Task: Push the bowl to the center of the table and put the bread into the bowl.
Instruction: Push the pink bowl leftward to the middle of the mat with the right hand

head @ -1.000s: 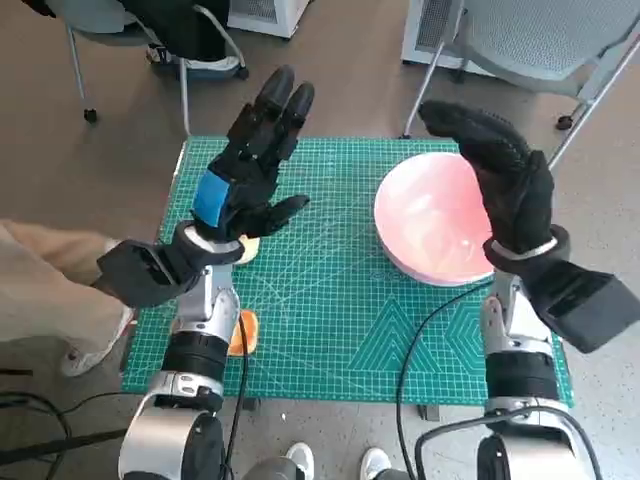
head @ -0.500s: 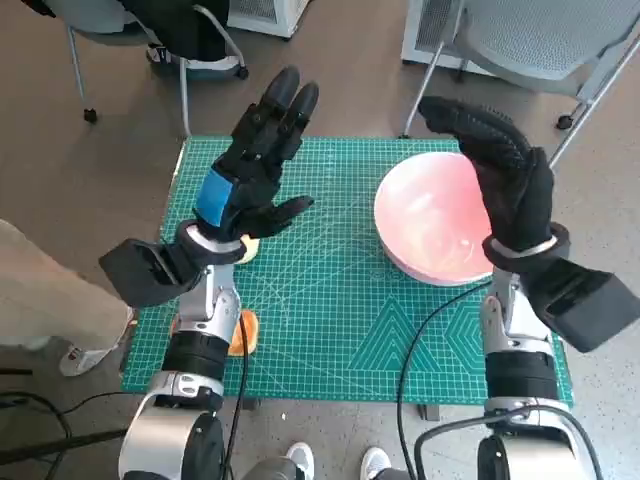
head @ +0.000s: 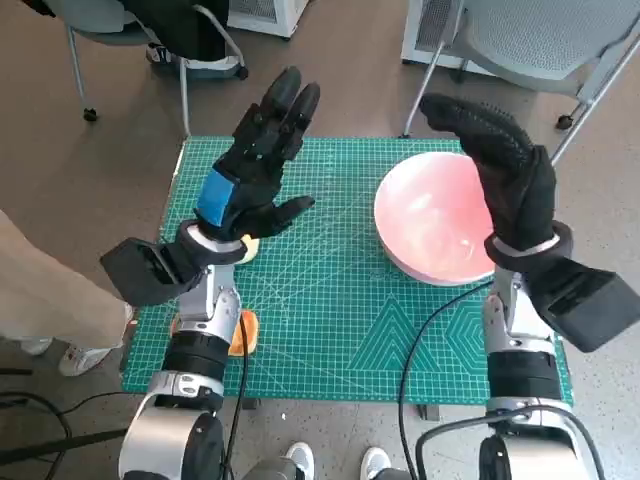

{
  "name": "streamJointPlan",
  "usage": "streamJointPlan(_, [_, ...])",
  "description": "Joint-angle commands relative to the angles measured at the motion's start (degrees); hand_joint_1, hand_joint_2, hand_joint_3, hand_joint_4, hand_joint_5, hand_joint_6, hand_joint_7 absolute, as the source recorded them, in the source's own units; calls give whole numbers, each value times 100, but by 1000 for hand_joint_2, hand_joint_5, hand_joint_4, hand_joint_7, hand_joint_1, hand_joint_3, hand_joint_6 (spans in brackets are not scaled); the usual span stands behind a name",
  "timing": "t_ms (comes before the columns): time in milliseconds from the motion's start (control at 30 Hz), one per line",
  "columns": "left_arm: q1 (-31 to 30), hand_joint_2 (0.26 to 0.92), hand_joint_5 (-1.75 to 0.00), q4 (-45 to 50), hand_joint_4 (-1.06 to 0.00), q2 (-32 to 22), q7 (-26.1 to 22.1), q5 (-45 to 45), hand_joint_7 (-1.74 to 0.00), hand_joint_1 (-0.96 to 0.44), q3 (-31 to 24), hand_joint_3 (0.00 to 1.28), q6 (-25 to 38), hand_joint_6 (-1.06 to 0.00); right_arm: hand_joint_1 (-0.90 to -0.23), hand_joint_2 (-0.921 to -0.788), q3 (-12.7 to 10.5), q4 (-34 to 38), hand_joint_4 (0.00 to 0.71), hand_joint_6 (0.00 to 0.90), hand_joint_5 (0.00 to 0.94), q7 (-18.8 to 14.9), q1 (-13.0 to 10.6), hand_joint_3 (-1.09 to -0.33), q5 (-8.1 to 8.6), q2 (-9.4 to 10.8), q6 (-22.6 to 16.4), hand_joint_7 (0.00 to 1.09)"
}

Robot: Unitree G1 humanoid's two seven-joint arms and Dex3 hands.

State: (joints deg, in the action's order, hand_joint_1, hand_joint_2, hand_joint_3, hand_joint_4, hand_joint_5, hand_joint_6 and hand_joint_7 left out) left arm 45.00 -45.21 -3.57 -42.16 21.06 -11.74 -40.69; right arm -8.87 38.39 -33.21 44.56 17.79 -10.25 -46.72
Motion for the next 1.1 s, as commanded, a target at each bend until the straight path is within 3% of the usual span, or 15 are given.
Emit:
streamJointPlan(33, [34, 921, 1, -20, 1, -15, -22, 13, -5, -614, 17, 236, 12, -144, -642, -921, -185, 359, 228, 54, 2, -126, 57, -732, 96, -257, 71, 551])
streamJointPlan(200, [20, 921, 1, -11, 1, -16, -22, 17, -5, -614, 11, 236, 24, -145, -649, -921, -492, 1104, 234, 75, 3, -81, 351, -720, 133, -527, 7, 523])
streamJointPlan(400, [9, 921, 1, -5, 1, -24, -16, 23, -4, -618, 4, 238, 43, -143, -653, -921, -772, 2086, 230, 113, 2, 447, 700, -720, -113, -892, -11, 460])
streamJointPlan(633, [4, 921, 1, -27, 1, -29, 6, 17, -3, -620, -7, 238, 57, -141, -649, -921, -926, 3022, 216, 143, 0, 1125, 1017, -728, -360, -1347, 360, 402])
streamJointPlan(833, [-11, 921, 1, -13, 1, -37, 22, 11, -5, -620, -10, 237, 63, -143, -633, -921, -933, 3440, 187, 164, 0, 1603, 1091, -749, -556, -1526, 826, 329])
streamJointPlan(1100, [-23, 921, 1, 1, 1, -60, 46, 2, -6, -618, -19, 236, 73, -145, -564, -921, -964, 3683, 160, 186, 0, 1967, 1073, -856, -752, -1584, 1558, 264])
